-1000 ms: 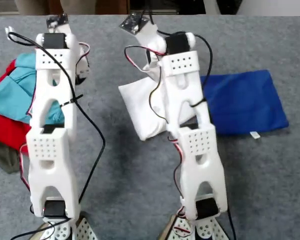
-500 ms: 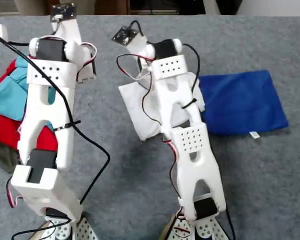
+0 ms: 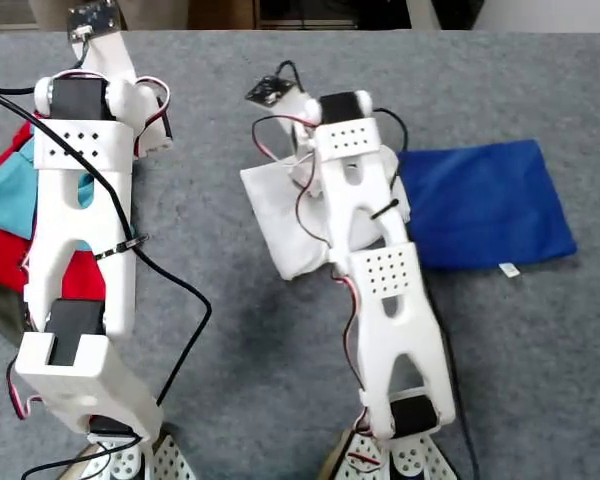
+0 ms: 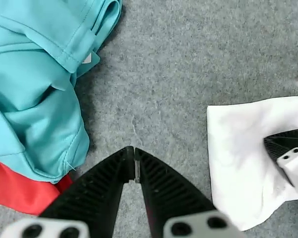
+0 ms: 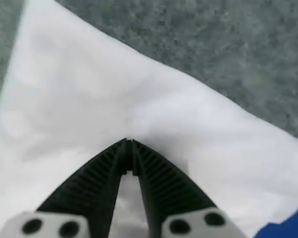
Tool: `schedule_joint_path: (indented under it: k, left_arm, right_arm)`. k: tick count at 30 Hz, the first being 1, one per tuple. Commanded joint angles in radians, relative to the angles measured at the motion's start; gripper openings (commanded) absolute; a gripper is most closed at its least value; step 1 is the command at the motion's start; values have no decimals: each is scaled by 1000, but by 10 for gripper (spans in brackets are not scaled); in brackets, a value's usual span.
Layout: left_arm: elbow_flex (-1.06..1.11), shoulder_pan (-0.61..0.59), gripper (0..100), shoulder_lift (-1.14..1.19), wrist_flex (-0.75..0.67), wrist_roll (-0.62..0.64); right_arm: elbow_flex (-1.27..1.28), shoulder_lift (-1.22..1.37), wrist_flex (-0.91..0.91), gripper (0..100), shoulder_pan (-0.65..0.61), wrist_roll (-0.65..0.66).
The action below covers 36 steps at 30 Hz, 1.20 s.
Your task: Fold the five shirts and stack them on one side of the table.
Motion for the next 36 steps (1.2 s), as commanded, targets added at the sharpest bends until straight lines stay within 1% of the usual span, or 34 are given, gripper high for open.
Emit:
schedule_joint_path:
  k: [1, 6, 10, 16, 22, 27, 31, 36]
  left_arm:
    - [2, -5, 18, -51, -12, 8]
    - [2, -5, 18, -51, -12, 8]
    - [2, -5, 18, -51, -15, 8]
    - [11, -8, 18, -50, -31, 8]
    - [11, -6, 18, -50, -31, 6]
    - [11, -6, 18, -50, -32, 2]
    - [11, -5, 18, -50, -31, 2]
    - [11, -5, 18, -50, -31, 2]
  right_arm:
    - [-59, -18, 21, 5, 62, 5]
    - [-48, -96, 21, 5, 97, 6]
    - [42, -160, 21, 5, 137, 9]
    - [259, -294, 21, 5, 236, 11]
    - [542, -521, 21, 5, 306, 15]
    - [803, -717, 15, 5, 343, 89]
    - [834, -808, -38, 5, 332, 91]
    - [783, -779, -192, 5, 206, 80]
